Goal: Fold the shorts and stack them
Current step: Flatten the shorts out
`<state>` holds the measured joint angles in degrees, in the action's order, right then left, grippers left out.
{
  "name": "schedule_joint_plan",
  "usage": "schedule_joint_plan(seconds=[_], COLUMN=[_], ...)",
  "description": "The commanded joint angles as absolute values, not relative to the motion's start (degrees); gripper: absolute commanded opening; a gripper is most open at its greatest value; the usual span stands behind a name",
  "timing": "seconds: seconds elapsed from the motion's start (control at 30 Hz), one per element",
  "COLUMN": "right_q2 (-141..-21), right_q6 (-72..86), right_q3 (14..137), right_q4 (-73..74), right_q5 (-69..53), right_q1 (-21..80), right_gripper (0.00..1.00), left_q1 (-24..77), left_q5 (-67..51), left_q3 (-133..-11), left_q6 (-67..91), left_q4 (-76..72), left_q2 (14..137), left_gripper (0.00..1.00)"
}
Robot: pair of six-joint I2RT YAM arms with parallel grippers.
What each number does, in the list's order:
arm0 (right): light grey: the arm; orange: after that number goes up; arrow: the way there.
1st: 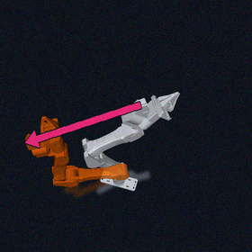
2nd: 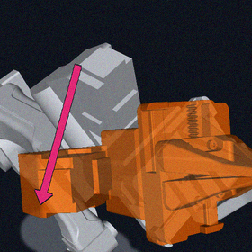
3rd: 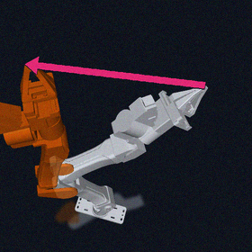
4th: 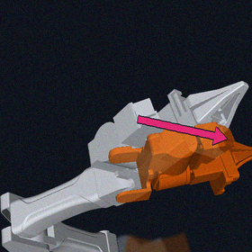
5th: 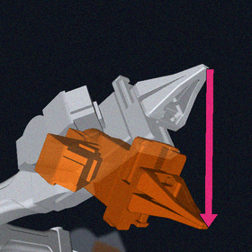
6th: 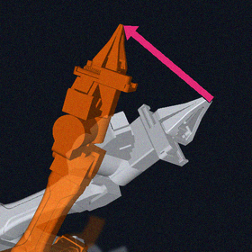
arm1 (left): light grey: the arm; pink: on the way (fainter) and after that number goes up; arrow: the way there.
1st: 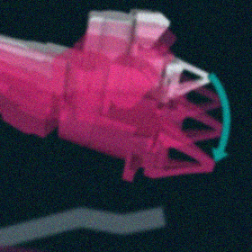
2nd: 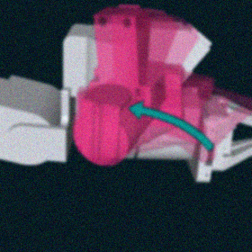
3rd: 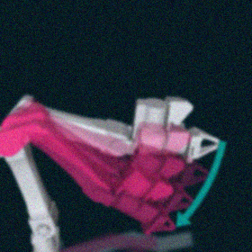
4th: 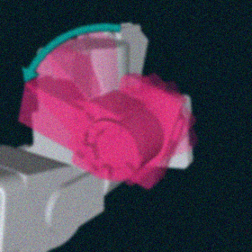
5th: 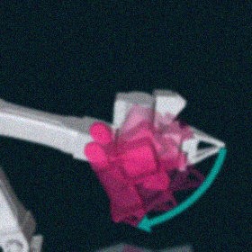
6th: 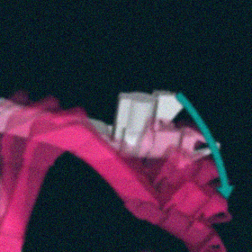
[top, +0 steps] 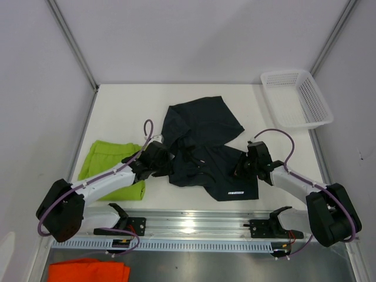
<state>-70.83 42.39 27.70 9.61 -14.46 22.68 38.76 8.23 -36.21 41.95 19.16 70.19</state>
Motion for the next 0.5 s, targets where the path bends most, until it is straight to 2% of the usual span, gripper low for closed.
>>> schedule_joint_plan(seconds=[0.0, 0.03, 0.1, 0.3, 0.47], right_q2=[-71.10, -71.36, -72.15, -72.86, -72.78], right_q6=[40.96, 40.78, 40.69, 40.69, 40.69], right_q3=[31.99, 33.12, 33.84, 33.75, 33.40], right_q4=[10.28, 10.37, 10.37, 9.85, 9.84], right_q5=[-13.89, -13.80, -14.23, -14.24, -13.98], right_q1=[22.24, 22.15, 22.24, 22.32, 22.24], right_gripper=[0.00, 0.00, 0.00, 0.00, 0.00], left_q1=[37.44, 37.35, 37.35, 37.44, 37.79], left_q5=[6.24, 5.89, 5.54, 3.52, 3.16], left_q3=[-34.28, -33.49, -33.14, -33.39, -33.93], left_q6=[42.63, 42.63, 42.89, 43.59, 43.07], left_q4=[18.28, 18.46, 18.81, 20.04, 20.39], left_q2=[66.81, 66.36, 64.79, 61.00, 60.20], left_gripper=[0.48, 0.64, 0.79, 0.89, 0.91])
